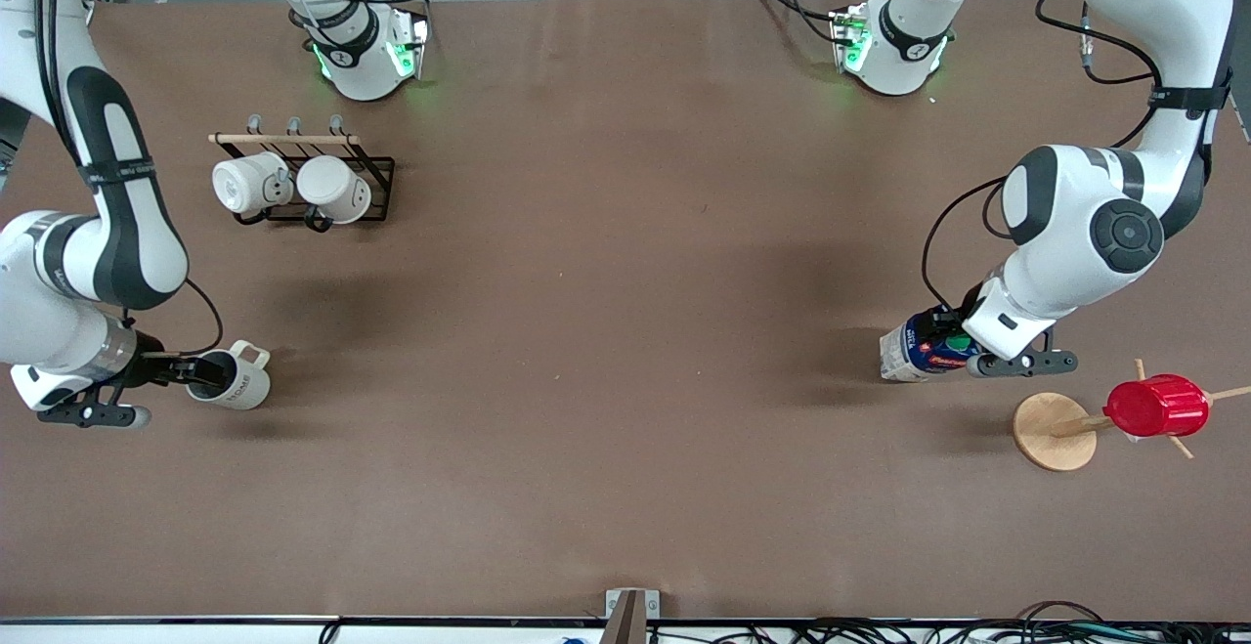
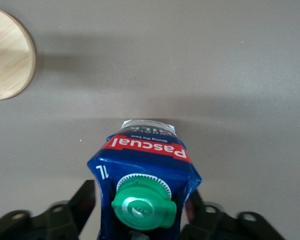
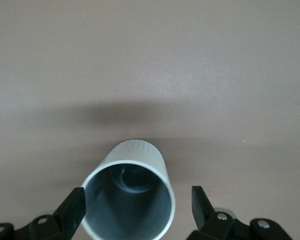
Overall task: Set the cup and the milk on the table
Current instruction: 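Close the right gripper on the cup while the left gripper grasps the carton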
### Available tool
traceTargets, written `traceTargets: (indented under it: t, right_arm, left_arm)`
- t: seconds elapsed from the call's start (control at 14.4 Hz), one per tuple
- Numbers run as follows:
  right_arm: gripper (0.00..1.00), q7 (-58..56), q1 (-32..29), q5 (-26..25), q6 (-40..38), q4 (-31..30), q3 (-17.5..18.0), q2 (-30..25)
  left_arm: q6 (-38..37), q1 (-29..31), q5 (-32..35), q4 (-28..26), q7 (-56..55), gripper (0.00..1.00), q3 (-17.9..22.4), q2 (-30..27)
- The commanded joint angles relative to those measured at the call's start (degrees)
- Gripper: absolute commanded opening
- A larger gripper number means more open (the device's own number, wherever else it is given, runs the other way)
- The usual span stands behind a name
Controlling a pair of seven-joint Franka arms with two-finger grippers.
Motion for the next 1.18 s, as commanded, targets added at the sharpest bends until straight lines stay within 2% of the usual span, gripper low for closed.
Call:
traceTargets:
  t: [0.0, 0.21, 0.35, 0.55, 0.69, 0.76, 0.9, 1.11]
  right_arm:
    - [0.94, -2.44, -1.76, 0.91, -0.41, 0.95, 0.91, 1.02]
    - [0.92, -2.62, -2.46, 0.91, -0.32, 0.78, 1.00, 1.91]
    - [0.82, -2.62, -2.47, 0.91, -0.32, 0.60, 1.00, 2.17]
    - [0.52, -4.02, -2.47, 0.99, -0.32, 0.51, 1.00, 2.87]
    - [0.07, -4.29, -3.34, 0.99, 0.55, 0.42, 1.09, 3.49]
    - [0.00, -5.77, -3.26, 0.91, 0.65, 0.42, 1.09, 3.49]
    - [0.00, -6.31, -3.08, 0.91, 0.56, 0.42, 1.18, 3.49]
    - [0.00, -5.26, -1.59, 1.00, -1.36, 0.60, 1.44, 2.35]
  left_arm:
    - [-0.12, -0.04, 0.59, 0.11, 0.03, 0.46, -0.10, -0.02]
    - [-0.48, -0.04, 0.59, 0.11, -0.23, 0.23, -0.36, -0.02]
    - [-0.56, -0.13, 0.68, 0.19, 0.38, 0.12, -0.71, -0.37]
    - [-1.97, -0.92, 0.68, 0.98, 0.56, 0.03, -0.89, -0.81]
    - [-2.06, -0.92, 0.68, 1.25, 0.56, 0.01, -1.41, -0.99]
    - [-2.06, -0.92, 0.68, 1.34, 0.56, 0.00, -1.59, -1.07]
    - [-2.76, -1.01, 0.68, 2.56, 0.47, 0.00, -1.68, -1.51]
    - [-8.72, -1.01, 0.59, 6.16, -0.32, 0.00, -2.99, -1.34]
